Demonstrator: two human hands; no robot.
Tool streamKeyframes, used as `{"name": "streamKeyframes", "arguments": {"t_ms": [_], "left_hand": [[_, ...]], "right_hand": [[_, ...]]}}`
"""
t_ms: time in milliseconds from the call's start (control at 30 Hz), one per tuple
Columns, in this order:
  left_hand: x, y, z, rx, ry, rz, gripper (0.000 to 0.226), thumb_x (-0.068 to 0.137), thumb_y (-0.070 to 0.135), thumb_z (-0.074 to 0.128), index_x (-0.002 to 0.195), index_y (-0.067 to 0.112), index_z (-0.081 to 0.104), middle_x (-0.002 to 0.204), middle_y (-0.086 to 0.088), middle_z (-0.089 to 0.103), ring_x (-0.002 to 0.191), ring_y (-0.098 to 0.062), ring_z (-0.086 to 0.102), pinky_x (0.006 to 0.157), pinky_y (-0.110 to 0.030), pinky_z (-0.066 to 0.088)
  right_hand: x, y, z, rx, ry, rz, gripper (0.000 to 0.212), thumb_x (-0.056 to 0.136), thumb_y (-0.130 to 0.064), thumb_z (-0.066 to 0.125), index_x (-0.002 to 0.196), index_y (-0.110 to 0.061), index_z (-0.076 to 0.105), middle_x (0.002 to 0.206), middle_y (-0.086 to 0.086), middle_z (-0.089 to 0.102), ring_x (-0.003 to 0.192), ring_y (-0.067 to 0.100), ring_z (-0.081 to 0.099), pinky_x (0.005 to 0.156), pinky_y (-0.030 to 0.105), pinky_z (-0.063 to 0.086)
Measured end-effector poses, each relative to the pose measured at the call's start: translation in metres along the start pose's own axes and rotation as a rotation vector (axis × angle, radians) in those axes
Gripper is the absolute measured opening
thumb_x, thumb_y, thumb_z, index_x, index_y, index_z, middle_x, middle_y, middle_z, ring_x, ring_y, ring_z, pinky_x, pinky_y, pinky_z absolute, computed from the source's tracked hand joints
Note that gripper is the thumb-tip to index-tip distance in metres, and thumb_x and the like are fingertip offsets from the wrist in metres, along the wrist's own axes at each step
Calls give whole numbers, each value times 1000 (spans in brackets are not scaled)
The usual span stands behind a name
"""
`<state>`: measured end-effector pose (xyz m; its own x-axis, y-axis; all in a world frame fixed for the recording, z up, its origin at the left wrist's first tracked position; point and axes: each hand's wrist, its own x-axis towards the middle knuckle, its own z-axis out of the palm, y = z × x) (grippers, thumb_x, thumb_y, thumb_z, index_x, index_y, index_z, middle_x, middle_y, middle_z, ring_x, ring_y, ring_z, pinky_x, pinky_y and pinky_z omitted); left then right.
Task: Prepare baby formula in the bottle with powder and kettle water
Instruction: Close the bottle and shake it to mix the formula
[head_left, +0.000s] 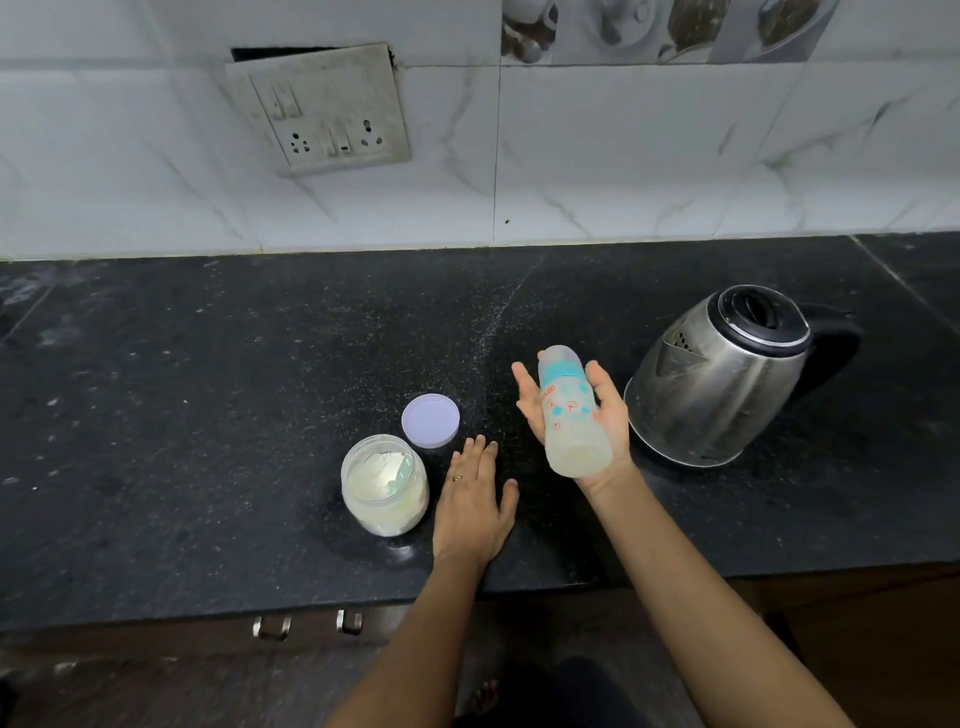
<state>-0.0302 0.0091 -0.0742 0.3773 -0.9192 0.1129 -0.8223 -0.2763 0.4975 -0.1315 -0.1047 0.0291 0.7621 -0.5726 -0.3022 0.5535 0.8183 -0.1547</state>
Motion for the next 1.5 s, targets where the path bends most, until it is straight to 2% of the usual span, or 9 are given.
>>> {"name": "streamKeyframes", "arguments": {"t_ms": [133, 267, 433, 800, 933, 1000, 1200, 1367, 1500], "left_hand": [[0, 0, 0, -4, 3, -2, 71, 88, 48, 19, 144, 9, 39, 153, -9, 35, 145, -17, 20, 115, -24, -2], [0, 0, 1, -10, 0, -6, 69, 88, 47, 21, 143, 10, 40, 152, -9, 35, 145, -18, 21, 116, -25, 0], [-1, -1, 1, 3, -3, -11, 69, 88, 47, 22, 142, 9, 42, 152, -9, 37, 144, -18, 23, 116, -24, 0], [-1, 0, 1, -13, 12, 2, 68, 89, 46, 21, 142, 8, 41, 151, -10, 37, 144, -19, 23, 116, -25, 1], [-1, -1, 1, -2, 11, 5, 69, 89, 46, 19, 143, 9, 40, 152, -10, 35, 145, -18, 21, 116, -25, 0], [-1, -1, 2, -4, 14, 9, 68, 90, 45, 20, 142, 8, 41, 151, -11, 37, 144, -19, 23, 116, -26, 1], [0, -1, 2, 5, 21, 12, 67, 90, 45, 20, 141, 8, 42, 150, -11, 39, 143, -19, 25, 116, -26, 2], [0, -1, 3, 5, 33, 8, 56, 94, 39, 34, 141, 8, 43, 149, -11, 40, 143, -20, 27, 116, -27, 5], [0, -1, 4, 3, 30, 7, 54, 95, 36, 38, 142, 9, 42, 150, -10, 38, 144, -19, 25, 116, -26, 4]], "right_hand": [[-1, -4, -6, 107, -102, 72, 54, 66, -16, 83, 112, 3, 64, 104, 21, 67, 80, 33, 70, 63, 43, 60], [-3, -8, -6, -38, -281, 17, 51, 87, -32, 63, 132, -19, 43, 96, 18, 60, 72, 25, 63, 62, 34, 56], [-1, -11, -14, 67, -214, 118, 50, 81, -27, 72, 121, -3, 53, 100, 18, 62, 76, 28, 65, 66, 39, 57], [-16, -9, -15, -157, -317, 58, 50, 89, -31, 61, 134, -17, 43, 98, 19, 55, 71, 27, 60, 60, 36, 55], [-13, -13, -16, -91, -303, 140, 50, 84, -34, 68, 117, -1, 50, 91, 19, 59, 72, 29, 63, 63, 38, 55], [-14, -12, -16, -113, -367, 130, 51, 88, -33, 63, 129, -7, 47, 97, 20, 55, 72, 29, 62, 62, 39, 56], [-16, -14, -10, 8, -151, 38, 60, 71, -25, 80, 116, -4, 48, 94, 15, 61, 73, 26, 65, 61, 39, 58], [-27, -15, 9, -107, -91, 18, 46, 73, -29, 62, 113, -8, 54, 87, 12, 56, 70, 20, 58, 63, 35, 55], [-33, -14, 25, -102, -36, -90, 38, 76, -24, 55, 106, 1, 54, 89, 15, 54, 78, 29, 62, 77, 61, 53]]}}
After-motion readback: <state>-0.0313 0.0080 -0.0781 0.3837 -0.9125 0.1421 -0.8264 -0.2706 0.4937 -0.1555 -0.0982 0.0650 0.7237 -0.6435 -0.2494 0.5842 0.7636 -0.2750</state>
